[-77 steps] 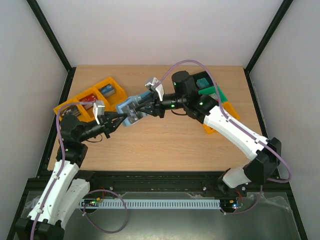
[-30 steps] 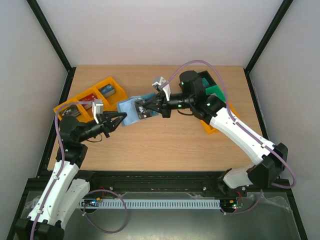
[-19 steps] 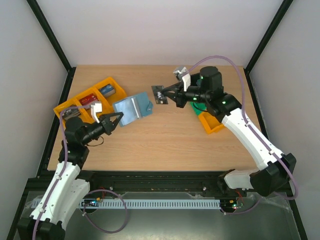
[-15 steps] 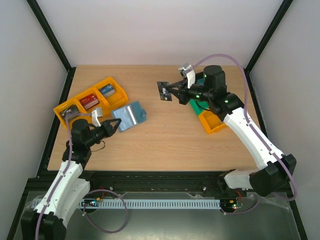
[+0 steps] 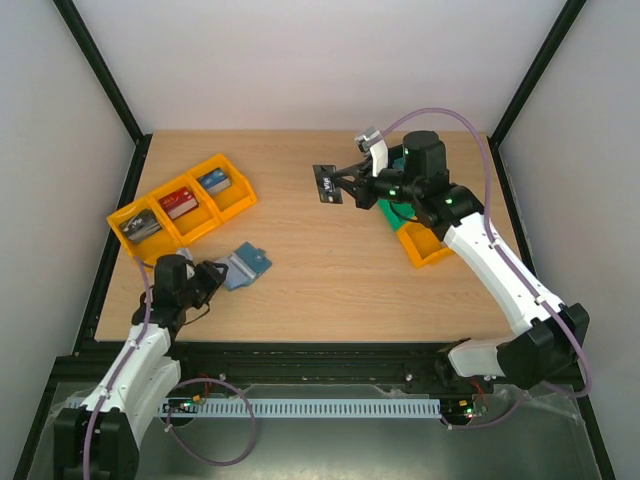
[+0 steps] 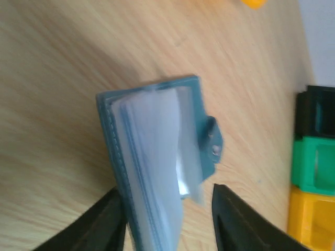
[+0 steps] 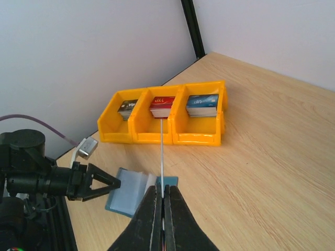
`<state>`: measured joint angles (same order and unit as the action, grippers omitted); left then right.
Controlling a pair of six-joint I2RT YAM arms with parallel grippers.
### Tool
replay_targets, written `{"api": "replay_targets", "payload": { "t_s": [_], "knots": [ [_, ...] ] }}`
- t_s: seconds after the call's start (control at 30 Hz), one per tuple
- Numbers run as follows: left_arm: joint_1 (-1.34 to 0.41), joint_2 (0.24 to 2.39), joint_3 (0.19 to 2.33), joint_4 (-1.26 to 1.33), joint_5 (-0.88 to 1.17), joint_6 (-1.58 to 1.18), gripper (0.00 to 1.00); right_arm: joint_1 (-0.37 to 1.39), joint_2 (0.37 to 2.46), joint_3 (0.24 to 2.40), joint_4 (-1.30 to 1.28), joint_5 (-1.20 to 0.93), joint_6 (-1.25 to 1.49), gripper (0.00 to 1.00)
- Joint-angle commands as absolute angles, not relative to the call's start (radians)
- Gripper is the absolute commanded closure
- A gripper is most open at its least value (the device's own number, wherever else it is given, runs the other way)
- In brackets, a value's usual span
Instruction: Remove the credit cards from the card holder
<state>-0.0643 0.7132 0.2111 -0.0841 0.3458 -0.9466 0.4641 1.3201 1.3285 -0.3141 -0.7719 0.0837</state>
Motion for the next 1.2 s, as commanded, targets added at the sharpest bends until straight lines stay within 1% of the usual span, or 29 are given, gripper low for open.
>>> {"api": "replay_targets", "payload": {
  "t_s": [0.0, 0.03, 0.07, 0.17, 0.23, 0.3, 0.4, 0.47, 0.5, 0.57, 0.63, 0.7, 0.8, 0.87, 0.9, 0.93, 1.0, 1.07, 1.17],
  "knots": [
    [-0.033, 0.691, 0.226, -0.197, 0.208, -0.971, 0.41, 0.465, 1.342, 1.345, -0.344, -0.794, 0.093, 0.98],
    [-0.022, 0.684, 0.237, -0.204, 0.2, -0.969, 0.33, 0.465, 1.343, 1.345, -0.351, -0.797, 0.091, 0.98],
    [-0.012, 0.677, 0.251, -0.211, 0.194, -0.966, 0.28, 0.466, 1.344, 1.347, -0.357, -0.795, 0.089, 0.98],
    [0.023, 0.648, 0.311, -0.227, 0.189, -0.954, 0.19, 0.466, 1.341, 1.35, -0.373, -0.792, 0.085, 0.98],
    [0.04, 0.63, 0.365, -0.222, 0.199, -0.943, 0.15, 0.466, 1.337, 1.35, -0.374, -0.796, 0.086, 0.98],
    [0.048, 0.616, 0.43, -0.179, 0.253, -0.917, 0.13, 0.466, 1.336, 1.351, -0.376, -0.799, 0.087, 0.98],
    [0.048, 0.602, 0.507, -0.04, 0.374, -0.829, 0.13, 0.466, 1.336, 1.353, -0.376, -0.805, 0.094, 0.98],
    [0.036, 0.591, 0.555, 0.067, 0.449, -0.699, 0.14, 0.469, 1.336, 1.354, -0.374, -0.81, 0.099, 0.98],
    [0.026, 0.581, 0.58, 0.109, 0.479, -0.608, 0.15, 0.47, 1.337, 1.354, -0.375, -0.815, 0.1, 0.98],
    [0.003, 0.562, 0.63, 0.15, 0.549, -0.341, 0.18, 0.479, 1.338, 1.359, -0.383, -0.829, 0.103, 0.98],
    [-0.026, 0.534, 0.673, 0.112, 0.615, -0.003, 0.19, 0.488, 1.341, 1.366, -0.39, -0.858, 0.107, 0.98],
    [-0.068, 0.501, 0.684, 0.043, 0.627, 0.368, 0.18, 0.507, 1.349, 1.377, -0.392, -0.884, 0.117, 0.98],
    [-0.138, 0.413, 0.594, 0.047, 0.614, 0.973, 0.15, 0.567, 1.37, 1.396, -0.398, -0.873, 0.124, 0.98],
    [-0.177, 0.351, 0.467, 0.184, 0.614, 1.372, 0.13, 0.613, 1.391, 1.416, -0.415, -0.856, 0.116, 0.98],
    [-0.191, 0.338, 0.365, 0.316, 0.62, 1.574, 0.13, 0.631, 1.402, 1.425, -0.422, -0.852, 0.115, 0.98],
    [-0.201, 0.34, 0.311, 0.445, 0.631, 1.679, 0.12, 0.646, 1.412, 1.432, -0.425, -0.851, 0.116, 0.98],
    [-0.216, 0.373, 0.262, 0.581, 0.666, 1.811, 0.12, 0.676, 1.432, 1.443, -0.425, -0.853, 0.122, 0.98],
    [-0.241, 0.404, 0.242, 0.652, 0.669, 1.882, 0.12, 0.707, 1.455, 1.455, -0.431, -0.858, 0.121, 0.98],
    [-0.296, 0.442, 0.212, 0.691, 0.629, 2.011, 0.12, 0.75, 1.489, 1.472, -0.437, -0.873, 0.118, 0.98]
  ]
}}
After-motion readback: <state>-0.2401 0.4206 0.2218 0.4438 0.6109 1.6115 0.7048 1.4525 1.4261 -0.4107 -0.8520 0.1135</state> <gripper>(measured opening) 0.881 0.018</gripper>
